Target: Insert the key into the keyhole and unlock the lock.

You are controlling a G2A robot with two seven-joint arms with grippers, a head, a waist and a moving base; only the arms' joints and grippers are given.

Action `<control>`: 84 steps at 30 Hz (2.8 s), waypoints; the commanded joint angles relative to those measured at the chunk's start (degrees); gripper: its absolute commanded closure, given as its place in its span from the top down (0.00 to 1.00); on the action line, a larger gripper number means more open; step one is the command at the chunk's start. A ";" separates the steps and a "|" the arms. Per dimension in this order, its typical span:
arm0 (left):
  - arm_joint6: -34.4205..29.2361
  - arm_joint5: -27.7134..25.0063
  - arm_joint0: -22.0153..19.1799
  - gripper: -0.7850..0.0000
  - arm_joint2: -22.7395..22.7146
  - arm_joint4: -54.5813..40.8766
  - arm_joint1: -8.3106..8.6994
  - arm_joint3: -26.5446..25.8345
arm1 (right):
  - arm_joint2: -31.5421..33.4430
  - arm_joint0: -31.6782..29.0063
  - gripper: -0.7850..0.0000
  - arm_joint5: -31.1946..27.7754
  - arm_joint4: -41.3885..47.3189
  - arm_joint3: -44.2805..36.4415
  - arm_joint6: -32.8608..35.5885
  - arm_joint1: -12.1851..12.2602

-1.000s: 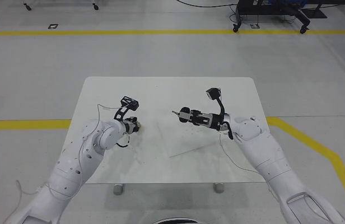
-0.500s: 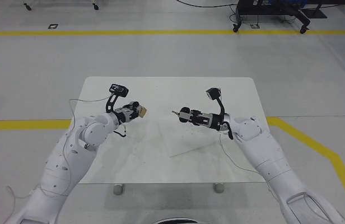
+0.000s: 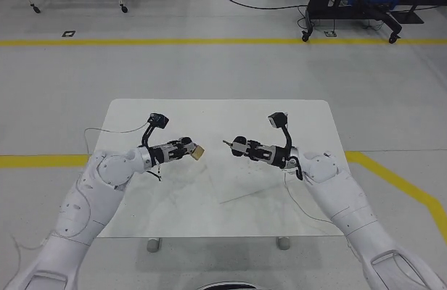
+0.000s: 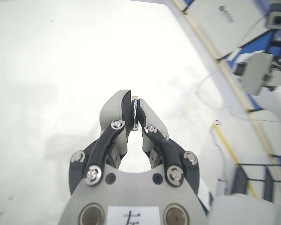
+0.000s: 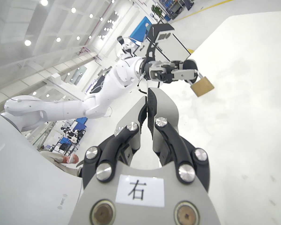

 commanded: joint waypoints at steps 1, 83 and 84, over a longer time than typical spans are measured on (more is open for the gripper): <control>-6.59 -2.14 -3.69 0.00 1.49 -13.72 -0.85 6.38 | -0.18 0.14 0.00 0.21 -0.50 -0.21 -2.23 -0.19; -33.07 33.28 -22.29 0.00 12.79 -57.77 -15.14 43.64 | 13.10 -11.23 0.00 13.87 -60.05 -38.60 -10.77 4.93; -33.13 33.72 -22.12 0.00 12.80 -57.29 -15.06 42.96 | 12.86 -11.51 0.00 14.54 -65.19 -40.20 -11.05 5.04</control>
